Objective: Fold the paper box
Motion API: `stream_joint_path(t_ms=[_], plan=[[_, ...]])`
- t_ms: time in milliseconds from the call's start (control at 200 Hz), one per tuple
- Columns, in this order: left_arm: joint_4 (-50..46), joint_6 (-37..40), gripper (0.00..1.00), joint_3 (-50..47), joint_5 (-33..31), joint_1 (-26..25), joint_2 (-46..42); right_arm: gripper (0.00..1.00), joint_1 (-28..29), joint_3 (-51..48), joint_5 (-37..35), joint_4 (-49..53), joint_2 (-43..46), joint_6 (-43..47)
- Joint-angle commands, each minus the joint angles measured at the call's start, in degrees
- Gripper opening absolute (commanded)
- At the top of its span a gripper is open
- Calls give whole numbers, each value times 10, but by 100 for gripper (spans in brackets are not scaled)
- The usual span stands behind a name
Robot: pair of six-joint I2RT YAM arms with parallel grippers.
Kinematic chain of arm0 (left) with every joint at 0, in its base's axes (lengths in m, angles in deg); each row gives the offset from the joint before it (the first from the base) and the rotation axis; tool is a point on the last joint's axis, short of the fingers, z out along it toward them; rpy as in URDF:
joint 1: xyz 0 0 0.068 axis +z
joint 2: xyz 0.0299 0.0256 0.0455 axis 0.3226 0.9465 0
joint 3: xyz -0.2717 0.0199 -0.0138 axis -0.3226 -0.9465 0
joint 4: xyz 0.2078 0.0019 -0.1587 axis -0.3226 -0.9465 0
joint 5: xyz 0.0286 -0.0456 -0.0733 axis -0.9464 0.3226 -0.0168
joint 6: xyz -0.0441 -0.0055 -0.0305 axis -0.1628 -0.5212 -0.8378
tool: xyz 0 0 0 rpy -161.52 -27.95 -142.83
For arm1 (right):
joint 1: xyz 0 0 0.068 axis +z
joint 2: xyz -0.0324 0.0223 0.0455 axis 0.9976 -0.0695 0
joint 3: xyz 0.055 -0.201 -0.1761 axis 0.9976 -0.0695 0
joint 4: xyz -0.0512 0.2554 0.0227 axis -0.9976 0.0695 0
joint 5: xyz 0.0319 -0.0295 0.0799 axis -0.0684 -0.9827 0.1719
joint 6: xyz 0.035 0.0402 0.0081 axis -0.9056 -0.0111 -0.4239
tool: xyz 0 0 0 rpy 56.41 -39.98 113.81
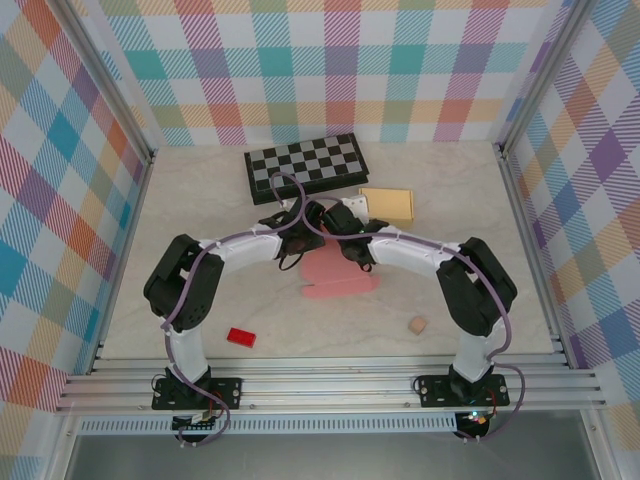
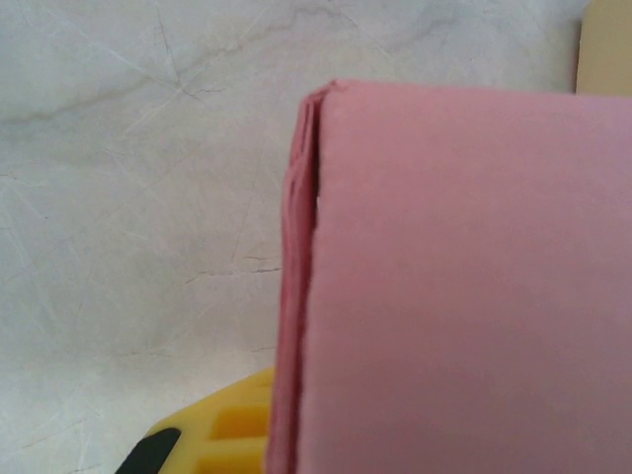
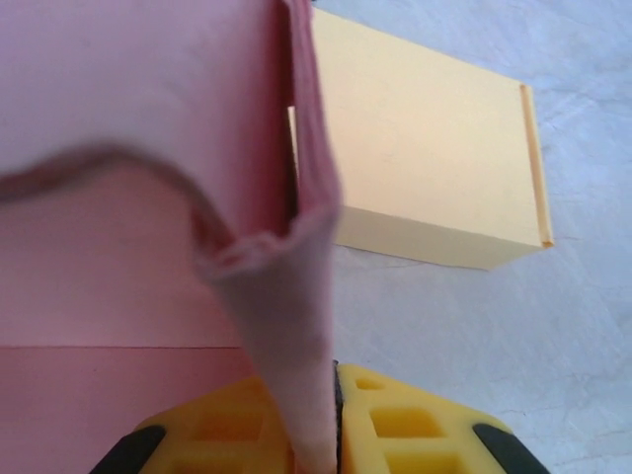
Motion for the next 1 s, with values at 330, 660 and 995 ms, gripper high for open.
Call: stream_joint_path(t_ms=[330, 660, 995], plan=[[-38, -51, 0, 1, -16, -8, 0, 21, -10, 57, -36, 88, -46, -115], [-38, -55, 0, 2, -9, -12, 1, 6, -16, 52, -3, 56, -50, -103], [-44, -54, 0, 8, -15, -14, 12, 20, -25, 29, 58, 8, -27, -90]])
